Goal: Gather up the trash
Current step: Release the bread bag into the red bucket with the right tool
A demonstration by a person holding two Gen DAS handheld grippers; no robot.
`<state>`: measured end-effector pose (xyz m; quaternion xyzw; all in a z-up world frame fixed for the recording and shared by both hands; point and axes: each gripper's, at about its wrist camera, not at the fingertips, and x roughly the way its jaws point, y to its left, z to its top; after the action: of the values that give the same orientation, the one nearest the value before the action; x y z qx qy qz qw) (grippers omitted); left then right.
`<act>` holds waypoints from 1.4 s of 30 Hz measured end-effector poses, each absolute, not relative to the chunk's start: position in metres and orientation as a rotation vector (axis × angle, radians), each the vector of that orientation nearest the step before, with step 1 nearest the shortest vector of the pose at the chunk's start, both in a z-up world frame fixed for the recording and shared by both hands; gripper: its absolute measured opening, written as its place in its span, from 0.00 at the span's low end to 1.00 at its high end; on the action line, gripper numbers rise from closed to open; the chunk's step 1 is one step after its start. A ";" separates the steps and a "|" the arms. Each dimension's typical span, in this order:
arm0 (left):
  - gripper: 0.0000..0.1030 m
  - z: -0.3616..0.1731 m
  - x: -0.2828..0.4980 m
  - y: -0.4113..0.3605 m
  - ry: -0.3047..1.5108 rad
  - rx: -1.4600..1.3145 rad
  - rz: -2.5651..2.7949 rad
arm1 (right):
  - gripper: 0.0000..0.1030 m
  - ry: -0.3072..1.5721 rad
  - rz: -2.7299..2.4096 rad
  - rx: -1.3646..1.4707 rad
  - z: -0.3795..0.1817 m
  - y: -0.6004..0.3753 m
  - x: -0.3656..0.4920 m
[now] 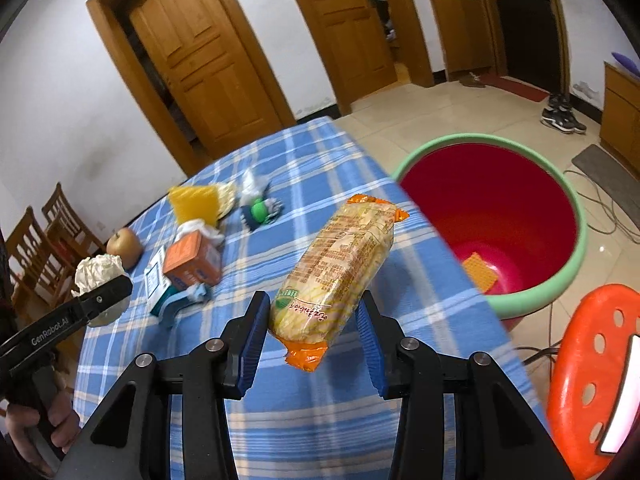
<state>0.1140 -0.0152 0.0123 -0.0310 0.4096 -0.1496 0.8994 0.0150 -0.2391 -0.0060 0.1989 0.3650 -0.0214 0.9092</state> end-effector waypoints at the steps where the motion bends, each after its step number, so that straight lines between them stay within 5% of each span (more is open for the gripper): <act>1: 0.54 0.012 0.114 -0.021 0.849 -0.058 -0.319 | 0.43 0.749 -0.050 0.414 -0.006 -0.242 0.014; 42: 0.54 -0.003 0.135 -0.223 0.913 0.200 -0.621 | 0.46 0.677 -0.270 0.587 -0.023 -0.384 -0.002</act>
<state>0.1353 -0.2227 -0.0027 0.0950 0.4327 -0.2944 0.8468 -0.0022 -0.3839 -0.0225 0.2831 0.3264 -0.1302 0.8924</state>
